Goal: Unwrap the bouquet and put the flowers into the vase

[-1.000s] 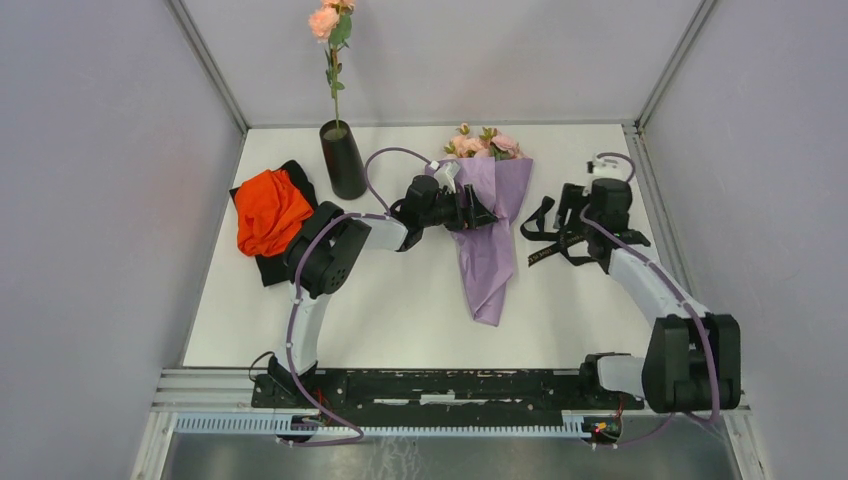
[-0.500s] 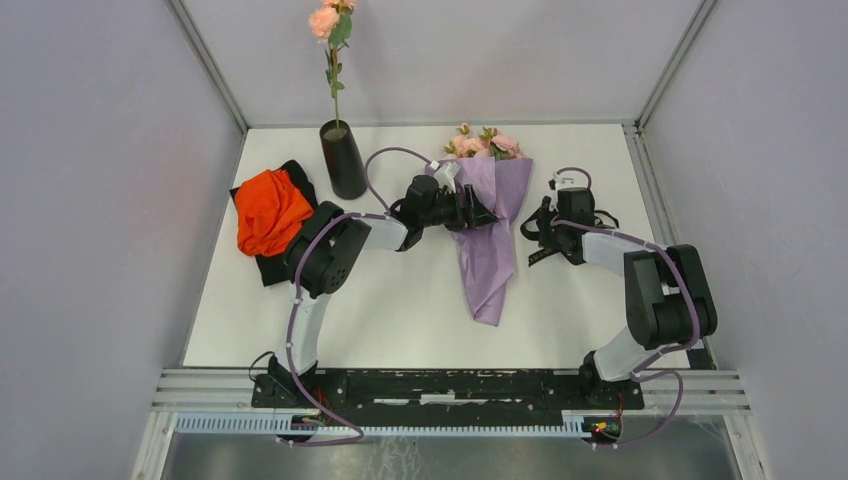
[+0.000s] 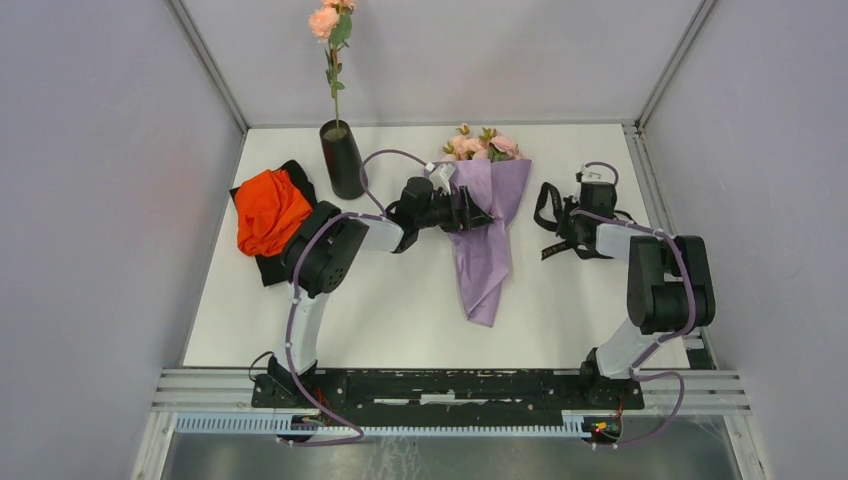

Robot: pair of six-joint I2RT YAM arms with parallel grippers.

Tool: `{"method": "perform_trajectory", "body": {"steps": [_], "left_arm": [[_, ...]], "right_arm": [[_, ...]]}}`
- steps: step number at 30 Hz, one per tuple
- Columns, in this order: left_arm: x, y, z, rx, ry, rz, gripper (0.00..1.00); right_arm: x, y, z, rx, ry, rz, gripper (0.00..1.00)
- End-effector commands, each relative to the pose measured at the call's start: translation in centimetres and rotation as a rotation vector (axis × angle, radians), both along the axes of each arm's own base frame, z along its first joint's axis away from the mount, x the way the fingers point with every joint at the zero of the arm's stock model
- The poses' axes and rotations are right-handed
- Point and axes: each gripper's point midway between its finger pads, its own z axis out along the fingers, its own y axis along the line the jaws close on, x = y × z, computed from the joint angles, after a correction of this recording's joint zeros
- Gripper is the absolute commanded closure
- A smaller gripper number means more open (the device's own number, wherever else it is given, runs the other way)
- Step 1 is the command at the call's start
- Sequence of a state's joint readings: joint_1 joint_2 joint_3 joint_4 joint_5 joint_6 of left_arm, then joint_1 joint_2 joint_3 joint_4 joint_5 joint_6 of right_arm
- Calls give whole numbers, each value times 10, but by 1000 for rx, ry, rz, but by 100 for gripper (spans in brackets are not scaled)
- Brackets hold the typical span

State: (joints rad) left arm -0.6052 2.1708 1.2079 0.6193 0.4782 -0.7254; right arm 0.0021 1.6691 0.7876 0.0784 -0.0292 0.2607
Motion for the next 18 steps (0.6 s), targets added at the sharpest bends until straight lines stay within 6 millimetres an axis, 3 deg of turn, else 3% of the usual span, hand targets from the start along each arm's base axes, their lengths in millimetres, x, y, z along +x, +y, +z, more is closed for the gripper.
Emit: {"method": "perform_trajectory", "body": {"steps": [1, 8, 14, 18], "left_arm": [[-11, 20, -19, 48, 64, 19, 11], [-17, 25, -7, 46, 37, 19, 10], [-12, 15, 27, 51, -74, -45, 7], [-7, 5, 68, 84, -193, -71, 5]], "right_arm": [[9, -34, -5, -21, 31, -114, 100], [27, -74, 16, -87, 15, -225, 100], [42, -63, 63, -65, -105, -181, 100], [45, -52, 97, -74, -174, -146, 96]]}}
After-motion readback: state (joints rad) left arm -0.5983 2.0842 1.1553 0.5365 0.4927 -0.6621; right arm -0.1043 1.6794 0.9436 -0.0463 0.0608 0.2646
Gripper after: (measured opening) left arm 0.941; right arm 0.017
